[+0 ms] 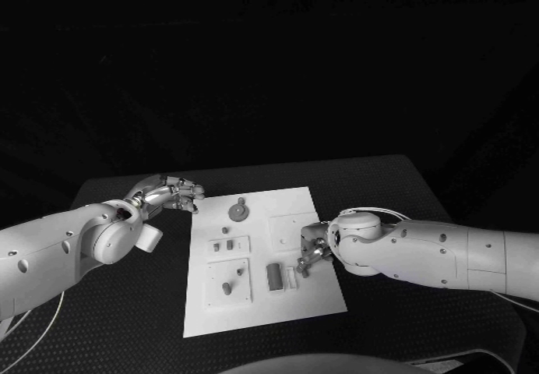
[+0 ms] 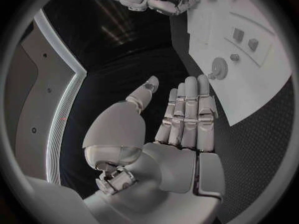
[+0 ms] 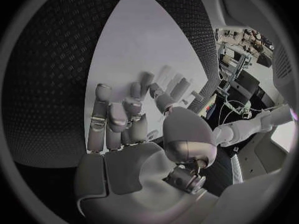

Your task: Assemble the parts on the task board

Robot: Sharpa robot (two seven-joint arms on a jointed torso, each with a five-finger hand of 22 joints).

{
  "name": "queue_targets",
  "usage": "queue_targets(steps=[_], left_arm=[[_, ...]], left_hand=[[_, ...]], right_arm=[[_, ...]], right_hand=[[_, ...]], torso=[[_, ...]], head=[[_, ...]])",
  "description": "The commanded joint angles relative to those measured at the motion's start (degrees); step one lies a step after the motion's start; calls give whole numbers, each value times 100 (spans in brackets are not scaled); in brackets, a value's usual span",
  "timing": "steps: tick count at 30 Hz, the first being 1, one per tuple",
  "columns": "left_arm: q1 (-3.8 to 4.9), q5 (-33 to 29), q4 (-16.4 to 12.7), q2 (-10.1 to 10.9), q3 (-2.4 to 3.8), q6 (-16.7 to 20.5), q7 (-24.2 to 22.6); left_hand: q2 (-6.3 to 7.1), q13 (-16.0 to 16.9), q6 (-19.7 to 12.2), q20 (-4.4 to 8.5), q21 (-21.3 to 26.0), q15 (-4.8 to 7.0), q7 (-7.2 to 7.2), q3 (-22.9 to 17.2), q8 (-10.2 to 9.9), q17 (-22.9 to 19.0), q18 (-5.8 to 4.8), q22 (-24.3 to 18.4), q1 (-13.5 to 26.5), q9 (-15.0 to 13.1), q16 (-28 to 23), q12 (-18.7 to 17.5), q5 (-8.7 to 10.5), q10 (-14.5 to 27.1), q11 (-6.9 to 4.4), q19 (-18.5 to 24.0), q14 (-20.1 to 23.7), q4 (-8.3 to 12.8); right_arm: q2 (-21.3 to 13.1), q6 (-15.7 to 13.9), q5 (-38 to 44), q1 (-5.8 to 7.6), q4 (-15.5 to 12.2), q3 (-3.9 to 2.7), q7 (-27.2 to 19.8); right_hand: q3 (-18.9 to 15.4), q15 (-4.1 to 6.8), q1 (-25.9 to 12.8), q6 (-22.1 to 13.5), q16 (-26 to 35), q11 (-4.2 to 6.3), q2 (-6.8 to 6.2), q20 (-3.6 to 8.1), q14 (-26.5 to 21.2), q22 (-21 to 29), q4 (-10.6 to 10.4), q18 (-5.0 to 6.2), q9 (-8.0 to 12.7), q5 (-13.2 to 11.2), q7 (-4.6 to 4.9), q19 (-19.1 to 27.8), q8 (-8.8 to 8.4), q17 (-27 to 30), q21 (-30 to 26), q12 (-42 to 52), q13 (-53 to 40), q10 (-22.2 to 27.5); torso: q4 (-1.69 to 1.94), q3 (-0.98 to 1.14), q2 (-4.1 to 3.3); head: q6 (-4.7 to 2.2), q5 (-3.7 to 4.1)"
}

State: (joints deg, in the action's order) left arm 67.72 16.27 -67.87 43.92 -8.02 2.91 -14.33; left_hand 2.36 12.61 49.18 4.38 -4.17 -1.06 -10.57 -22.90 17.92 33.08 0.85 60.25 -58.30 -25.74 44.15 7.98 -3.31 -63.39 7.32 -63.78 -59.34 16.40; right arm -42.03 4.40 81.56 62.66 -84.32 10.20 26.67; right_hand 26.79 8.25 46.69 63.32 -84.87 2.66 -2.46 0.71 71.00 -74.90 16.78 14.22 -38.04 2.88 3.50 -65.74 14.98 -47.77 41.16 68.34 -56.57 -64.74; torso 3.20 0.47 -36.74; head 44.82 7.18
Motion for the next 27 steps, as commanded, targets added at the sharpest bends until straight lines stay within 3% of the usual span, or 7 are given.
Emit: queue_targets(steps=[1,5,16,20,27], left_arm=[[0,5,-16,5,4,-86,-33],[0,5,-18,8,4,-82,-32],[0,5,-20,17,3,-77,-31],[0,5,-19,19,3,-79,-31],[0,6,-19,17,3,-79,-31]], left_hand=[[-14,-9,-17,-6,12,-25,28,31,-3,9,96,-9,32,8,-40,25,21,33,3,23,12,-4],[-13,-10,-17,-6,12,-25,27,32,-3,10,96,-9,33,8,-40,25,21,33,3,24,12,-4],[-12,-10,-19,-5,12,-25,27,34,-4,11,97,-9,33,9,-41,24,21,34,3,24,12,-2],[-11,-10,-20,-5,12,-25,27,35,-4,12,97,-10,33,9,-42,24,21,35,3,24,12,-1],[-11,-11,-21,-5,12,-25,27,36,-4,13,97,-10,32,9,-42,24,21,35,3,24,12,0]], right_arm=[[-14,24,273,-24,11,17,38],[-40,-33,370,-24,-20,17,10],[-146,-230,839,-24,-142,18,-128],[-174,-254,963,-25,-170,22,-196],[-204,-284,1143,-33,-189,34,-301]], right_hand=[[-21,12,130,-26,-10,-8,-31,-3,-38,-122,9,78,89,-7,24,3,-47,6,22,3,-9,1],[-84,-4,253,-50,2,-25,-66,-24,-60,-117,5,78,96,-5,39,29,-63,9,14,-8,-10,29],[-217,-69,715,-213,24,-98,-333,-73,-144,-112,4,78,122,-4,113,105,-151,6,-19,-24,-18,132],[-213,-131,1157,-452,34,-172,-436,-96,-204,-114,10,76,161,-5,194,157,-273,-1,-40,-26,-27,212],[-250,-196,1692,-576,25,-235,-421,-137,-251,-117,14,78,159,-5,255,199,-318,-14,-49,1,-40,268]], torso=[[1,4,0],[0,3,-1],[-1,0,0],[0,2,0],[-2,3,-1]], head=[[7,-4],[8,-7],[6,-11],[8,-13],[6,-10]])
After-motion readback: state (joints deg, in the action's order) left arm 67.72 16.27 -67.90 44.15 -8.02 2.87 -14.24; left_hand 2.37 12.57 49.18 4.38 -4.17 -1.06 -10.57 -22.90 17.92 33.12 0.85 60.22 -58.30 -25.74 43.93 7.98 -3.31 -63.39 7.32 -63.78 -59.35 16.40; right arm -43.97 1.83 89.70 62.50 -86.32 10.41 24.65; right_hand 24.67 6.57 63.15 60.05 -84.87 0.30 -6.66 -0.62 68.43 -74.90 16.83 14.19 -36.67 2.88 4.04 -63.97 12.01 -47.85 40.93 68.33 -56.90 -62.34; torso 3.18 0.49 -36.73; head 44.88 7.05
